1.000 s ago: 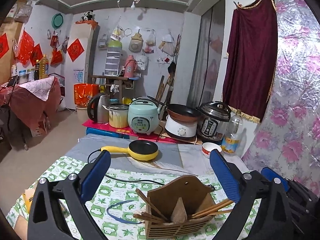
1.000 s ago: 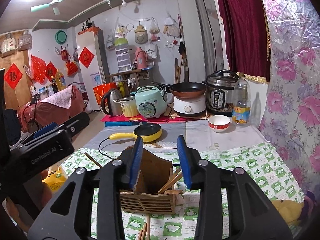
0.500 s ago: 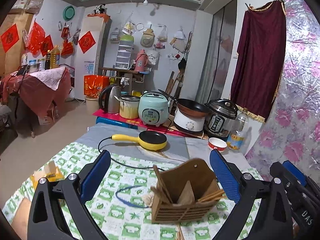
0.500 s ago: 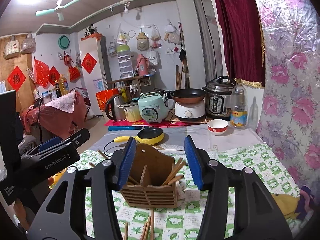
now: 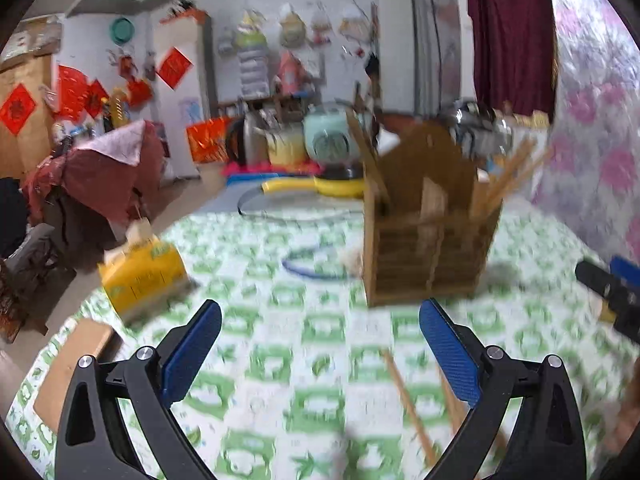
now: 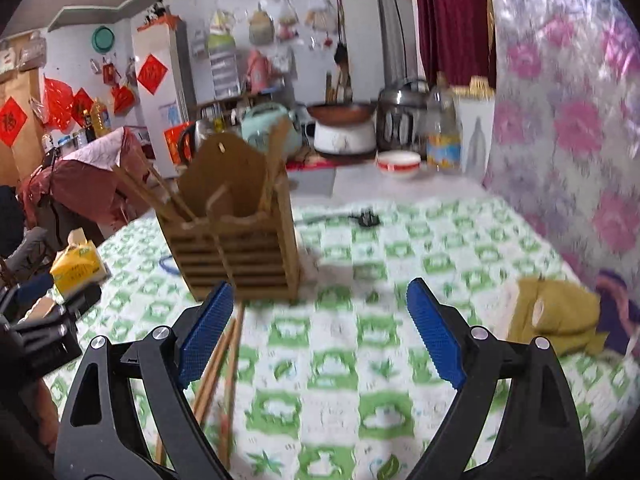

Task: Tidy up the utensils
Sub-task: 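Move both tools back down to the remaining chopsticks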

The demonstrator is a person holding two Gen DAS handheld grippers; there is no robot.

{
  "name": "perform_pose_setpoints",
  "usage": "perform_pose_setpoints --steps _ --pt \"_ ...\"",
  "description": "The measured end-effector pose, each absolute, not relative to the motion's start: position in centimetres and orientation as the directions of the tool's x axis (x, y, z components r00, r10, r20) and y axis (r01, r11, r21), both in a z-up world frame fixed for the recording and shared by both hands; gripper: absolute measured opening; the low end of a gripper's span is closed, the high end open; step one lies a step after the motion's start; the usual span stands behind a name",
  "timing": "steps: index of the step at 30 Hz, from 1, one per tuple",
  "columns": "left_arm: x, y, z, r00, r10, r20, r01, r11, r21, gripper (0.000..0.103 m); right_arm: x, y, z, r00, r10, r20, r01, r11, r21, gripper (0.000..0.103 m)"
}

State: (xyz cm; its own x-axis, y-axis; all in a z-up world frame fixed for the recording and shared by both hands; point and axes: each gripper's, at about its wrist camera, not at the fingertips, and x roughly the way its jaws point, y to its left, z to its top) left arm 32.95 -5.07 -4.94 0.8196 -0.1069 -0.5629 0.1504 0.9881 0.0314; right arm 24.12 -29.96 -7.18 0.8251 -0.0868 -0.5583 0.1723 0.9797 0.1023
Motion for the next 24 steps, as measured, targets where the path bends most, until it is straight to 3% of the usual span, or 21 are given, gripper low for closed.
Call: perform_pose_setpoints --steps 7,24 --pt "31.8 -6.3 -5.5 0.851 -0.042 -0.523 0.139 0.979 0.147 0.097 24.2 -29.1 -8.4 0.792 -0.040 -0.609 0.135 0.984 0.112 0.086" --pt "32.2 -6.7 -5.6 0.839 -0.025 -0.544 0.128 0.980 0.153 0.097 24.7 -26.8 -9.8 0.756 -0.027 -0.654 0.079 0.996 0.050 0.088"
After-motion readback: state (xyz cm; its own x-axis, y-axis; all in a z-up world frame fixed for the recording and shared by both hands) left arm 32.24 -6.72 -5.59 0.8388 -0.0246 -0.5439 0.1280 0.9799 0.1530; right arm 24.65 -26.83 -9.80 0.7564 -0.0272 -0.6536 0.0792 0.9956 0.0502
